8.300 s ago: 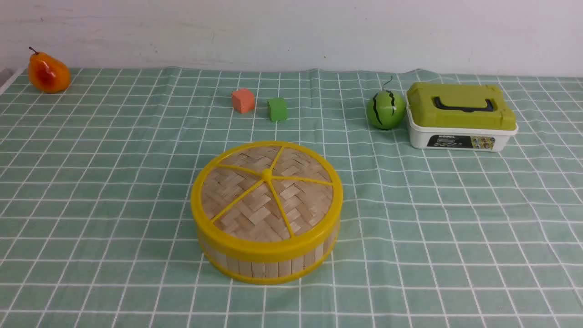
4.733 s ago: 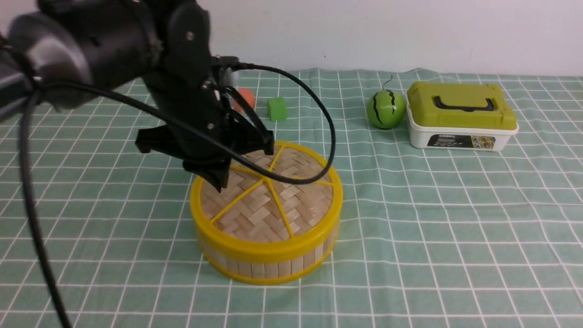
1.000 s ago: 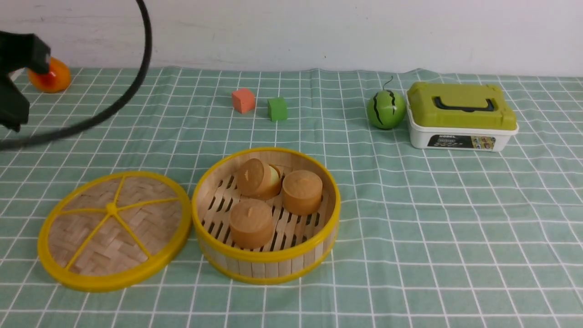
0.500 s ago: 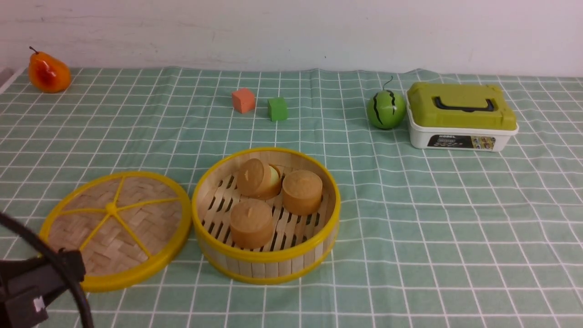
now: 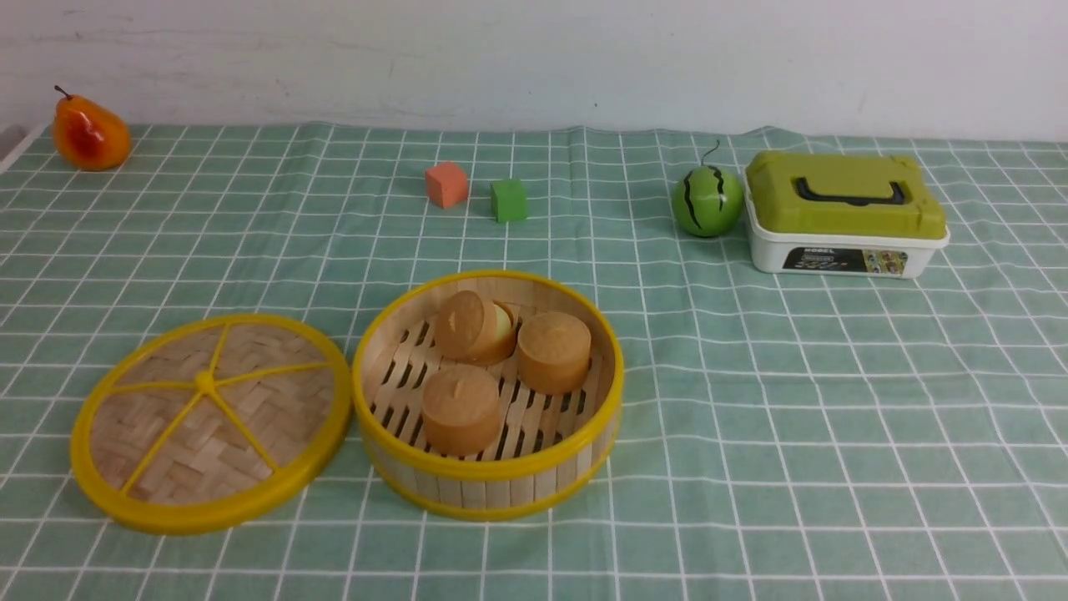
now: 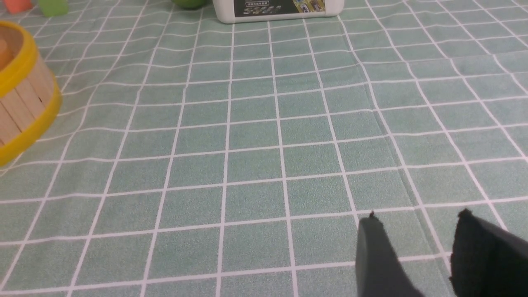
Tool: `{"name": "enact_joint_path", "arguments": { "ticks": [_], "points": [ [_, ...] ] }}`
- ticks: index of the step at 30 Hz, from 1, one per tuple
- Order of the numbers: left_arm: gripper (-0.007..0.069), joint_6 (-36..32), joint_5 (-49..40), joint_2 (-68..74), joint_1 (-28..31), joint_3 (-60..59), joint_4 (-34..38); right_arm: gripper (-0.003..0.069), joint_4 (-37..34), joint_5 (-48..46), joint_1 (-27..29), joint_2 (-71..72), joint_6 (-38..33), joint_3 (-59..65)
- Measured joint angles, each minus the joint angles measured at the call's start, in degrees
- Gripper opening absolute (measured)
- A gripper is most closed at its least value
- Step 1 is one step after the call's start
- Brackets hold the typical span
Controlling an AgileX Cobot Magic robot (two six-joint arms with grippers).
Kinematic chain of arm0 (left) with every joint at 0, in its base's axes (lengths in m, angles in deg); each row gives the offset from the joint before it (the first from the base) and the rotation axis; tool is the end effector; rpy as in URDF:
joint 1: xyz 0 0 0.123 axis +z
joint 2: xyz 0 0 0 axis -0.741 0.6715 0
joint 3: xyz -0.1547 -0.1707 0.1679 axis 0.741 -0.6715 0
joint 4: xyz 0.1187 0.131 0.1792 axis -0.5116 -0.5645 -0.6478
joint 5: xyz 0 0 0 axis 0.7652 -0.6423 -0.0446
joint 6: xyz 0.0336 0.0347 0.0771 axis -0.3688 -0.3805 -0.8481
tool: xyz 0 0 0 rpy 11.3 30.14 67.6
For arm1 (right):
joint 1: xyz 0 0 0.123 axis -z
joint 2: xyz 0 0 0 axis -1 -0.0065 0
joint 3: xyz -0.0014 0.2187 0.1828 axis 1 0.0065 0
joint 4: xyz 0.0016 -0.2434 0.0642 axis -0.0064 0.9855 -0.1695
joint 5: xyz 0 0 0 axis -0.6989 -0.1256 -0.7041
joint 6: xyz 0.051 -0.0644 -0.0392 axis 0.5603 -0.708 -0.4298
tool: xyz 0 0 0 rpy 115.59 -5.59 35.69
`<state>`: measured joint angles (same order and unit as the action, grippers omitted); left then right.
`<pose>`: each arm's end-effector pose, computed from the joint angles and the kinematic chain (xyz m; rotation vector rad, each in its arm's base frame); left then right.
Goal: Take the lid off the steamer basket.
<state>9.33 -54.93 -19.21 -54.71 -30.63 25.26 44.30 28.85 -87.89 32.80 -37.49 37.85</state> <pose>0.0214 -0.0233 0.3366 0.0793 1.6958 -0.4549 0.0520 -0.0008 0.1733 0.1642 1.8700 0.0910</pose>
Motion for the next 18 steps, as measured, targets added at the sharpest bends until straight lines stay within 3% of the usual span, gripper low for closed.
{"name": "enact_joint_path", "arguments": {
  "ticks": [7,18],
  "points": [
    [-0.0013,0.0,-3.3,0.1,0.0,-5.0,-0.4,0.0242,0.0,0.0,0.0,0.0,0.0,0.0],
    [-0.0013,-0.2,-2.8,0.1,0.0,-8.3,-7.9,0.0242,0.0,0.0,0.0,0.0,0.0,0.0]
  ]
}}
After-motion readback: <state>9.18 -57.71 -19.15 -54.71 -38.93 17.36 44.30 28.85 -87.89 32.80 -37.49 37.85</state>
